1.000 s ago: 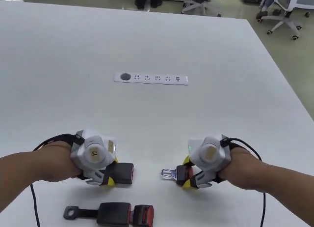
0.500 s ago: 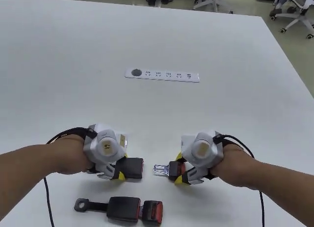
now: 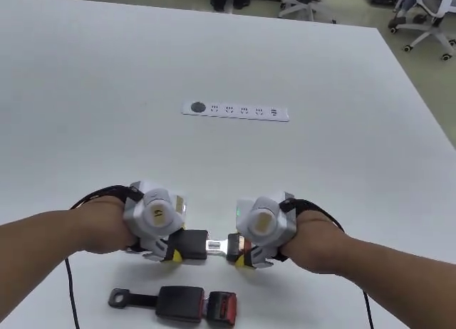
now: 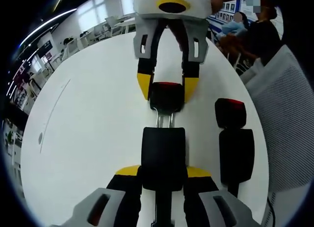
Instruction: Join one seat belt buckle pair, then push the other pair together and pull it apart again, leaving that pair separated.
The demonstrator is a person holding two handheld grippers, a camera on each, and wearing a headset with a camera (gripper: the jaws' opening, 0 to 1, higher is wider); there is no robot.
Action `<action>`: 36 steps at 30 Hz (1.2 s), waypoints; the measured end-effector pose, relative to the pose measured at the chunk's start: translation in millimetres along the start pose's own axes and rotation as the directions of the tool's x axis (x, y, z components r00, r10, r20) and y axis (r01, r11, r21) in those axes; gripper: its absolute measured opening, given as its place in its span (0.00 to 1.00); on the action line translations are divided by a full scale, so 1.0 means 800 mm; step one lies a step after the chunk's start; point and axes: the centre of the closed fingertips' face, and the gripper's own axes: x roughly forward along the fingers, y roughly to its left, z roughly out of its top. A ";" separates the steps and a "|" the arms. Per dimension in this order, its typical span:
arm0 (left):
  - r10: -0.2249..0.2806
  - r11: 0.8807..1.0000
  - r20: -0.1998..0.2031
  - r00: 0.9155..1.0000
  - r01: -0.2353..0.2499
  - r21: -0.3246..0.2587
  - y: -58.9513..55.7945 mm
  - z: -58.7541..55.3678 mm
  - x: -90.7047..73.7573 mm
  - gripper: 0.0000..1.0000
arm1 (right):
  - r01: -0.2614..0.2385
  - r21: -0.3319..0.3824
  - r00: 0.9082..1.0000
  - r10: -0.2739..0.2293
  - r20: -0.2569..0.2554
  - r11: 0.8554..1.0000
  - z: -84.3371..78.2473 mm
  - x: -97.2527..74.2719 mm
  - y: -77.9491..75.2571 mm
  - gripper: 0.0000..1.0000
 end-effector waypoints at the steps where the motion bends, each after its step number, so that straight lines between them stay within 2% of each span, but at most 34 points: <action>1: 0.000 1.000 0.000 1.000 0.000 0.000 0.000 0.000 0.000 0.33 | 0.001 0.000 1.000 -0.001 0.000 1.000 0.000 -0.001 0.002 0.32; 13: -0.002 1.000 -0.002 1.000 0.002 -0.001 0.000 0.000 -0.001 0.32 | -0.008 -0.012 1.000 0.009 0.028 1.000 0.013 0.006 0.003 0.31; 16: -0.004 1.000 -0.010 1.000 0.005 0.006 0.001 0.000 0.000 0.32 | -0.015 -0.006 0.999 0.015 0.030 1.000 0.010 0.008 0.001 0.31; 19: -0.009 1.000 0.002 1.000 0.009 0.002 0.000 0.000 0.000 0.32 | -0.020 0.002 0.999 0.020 0.038 1.000 0.010 0.008 0.001 0.31; 23: -0.007 1.000 0.019 1.000 0.007 0.006 -0.001 0.001 -0.001 0.32 | -0.019 0.005 0.999 0.019 0.035 1.000 0.011 0.010 0.001 0.31; 36: -0.023 0.999 0.010 1.000 0.023 0.023 0.000 0.000 0.001 0.32 | -0.025 -0.009 0.999 0.025 0.040 1.000 0.018 0.013 -0.002 0.30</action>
